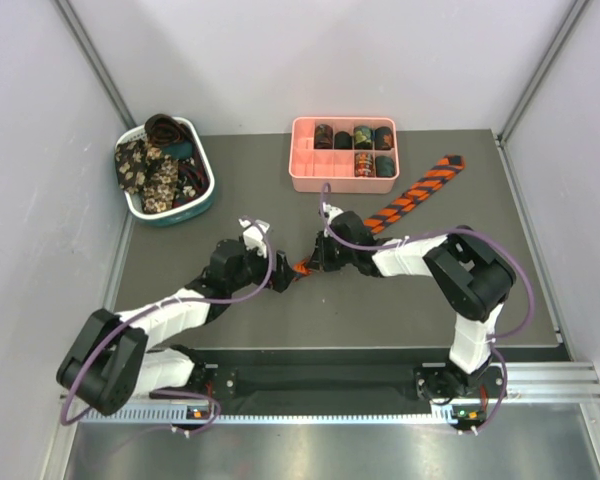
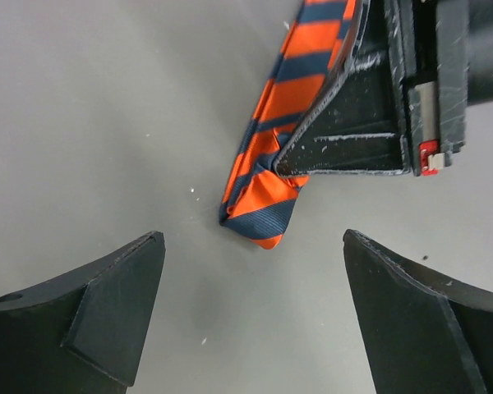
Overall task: Roll the ties
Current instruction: Roll the tie
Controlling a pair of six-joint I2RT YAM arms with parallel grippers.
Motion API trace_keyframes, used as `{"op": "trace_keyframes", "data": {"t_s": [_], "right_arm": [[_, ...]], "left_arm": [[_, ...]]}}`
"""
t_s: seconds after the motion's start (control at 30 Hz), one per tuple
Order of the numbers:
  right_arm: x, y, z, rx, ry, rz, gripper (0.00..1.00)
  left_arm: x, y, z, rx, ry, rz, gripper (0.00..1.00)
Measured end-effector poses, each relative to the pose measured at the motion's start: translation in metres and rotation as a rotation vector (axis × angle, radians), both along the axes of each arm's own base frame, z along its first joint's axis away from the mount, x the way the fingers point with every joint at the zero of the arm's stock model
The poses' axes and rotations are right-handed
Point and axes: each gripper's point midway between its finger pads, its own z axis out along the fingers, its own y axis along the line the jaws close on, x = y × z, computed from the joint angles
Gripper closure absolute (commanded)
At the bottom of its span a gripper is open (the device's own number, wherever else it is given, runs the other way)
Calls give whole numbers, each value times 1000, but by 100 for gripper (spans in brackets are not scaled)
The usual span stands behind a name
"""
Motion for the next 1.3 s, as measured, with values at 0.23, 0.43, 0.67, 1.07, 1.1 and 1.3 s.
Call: {"op": "trace_keyframes", "data": {"t_s": [0.23, 0.43, 0.67, 1.07, 1.1, 1.3], "right_arm": [[2, 1, 1, 20, -23, 2, 100], [4, 1, 2, 22, -41, 14, 99], [4, 1, 4, 36, -30, 23, 98], [0, 7, 3, 70, -9, 62, 97], [1, 8, 3, 72, -6, 64, 97], [2, 9, 1, 94, 11, 60, 96]], "left_arm": [[1, -9, -20, 82, 36, -59, 7], [2, -14, -26, 123, 20, -109, 12], [5, -22, -40, 184, -10, -189, 16], [18, -27, -47, 233, -45, -226, 35], [20, -28, -47, 234, -45, -228, 38], [22, -33, -48, 235, -34, -246, 44]]}}
